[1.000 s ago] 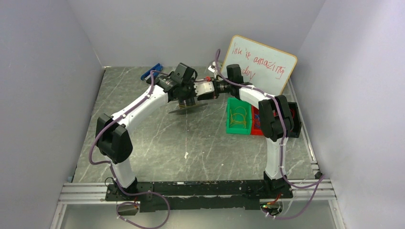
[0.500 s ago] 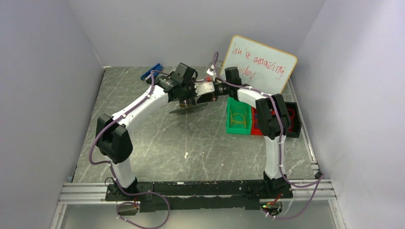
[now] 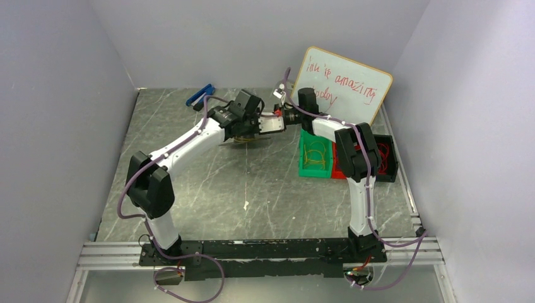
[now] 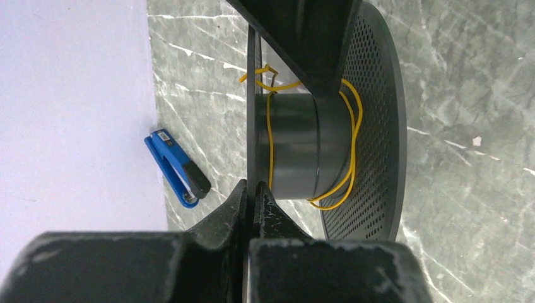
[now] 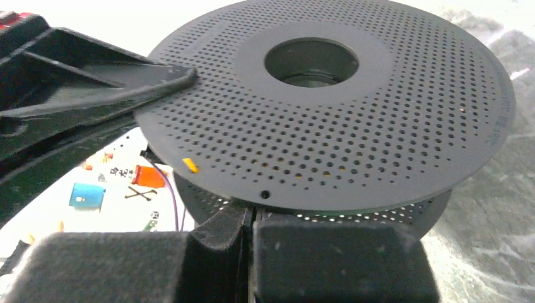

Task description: Wrap the cables

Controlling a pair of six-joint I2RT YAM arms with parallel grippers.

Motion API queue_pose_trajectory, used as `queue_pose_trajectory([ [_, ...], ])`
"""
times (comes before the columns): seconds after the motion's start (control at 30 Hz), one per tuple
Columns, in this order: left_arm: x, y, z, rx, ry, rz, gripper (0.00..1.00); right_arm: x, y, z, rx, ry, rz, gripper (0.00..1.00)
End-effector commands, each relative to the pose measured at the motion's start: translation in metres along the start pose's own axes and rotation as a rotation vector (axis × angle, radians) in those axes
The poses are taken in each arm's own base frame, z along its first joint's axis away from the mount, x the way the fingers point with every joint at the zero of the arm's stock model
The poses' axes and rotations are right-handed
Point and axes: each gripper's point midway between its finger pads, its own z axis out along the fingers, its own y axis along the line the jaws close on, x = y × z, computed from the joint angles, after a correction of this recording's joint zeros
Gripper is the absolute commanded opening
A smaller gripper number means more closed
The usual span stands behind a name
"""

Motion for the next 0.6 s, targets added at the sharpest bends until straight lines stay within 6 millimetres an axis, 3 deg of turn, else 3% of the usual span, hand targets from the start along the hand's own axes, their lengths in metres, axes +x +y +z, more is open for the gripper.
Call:
queue_pose_trajectory([
  [0.0,-0.016,0.013,-0.020,-0.068,-0.060,0.056,0.03,-0.019,0.023,-0.001,-0.078,-0.026,-0.094,0.00],
  [0.33,-0.013,0.011,-0.018,-0.078,-0.041,0.084,0.02,-0.020,0.029,-0.006,-0.098,-0.034,-0.105,0.00],
  [0.57,-0.015,0.012,-0.019,-0.082,-0.042,0.086,0.03,-0.014,0.009,-0.009,-0.005,-0.022,-0.101,0.00],
])
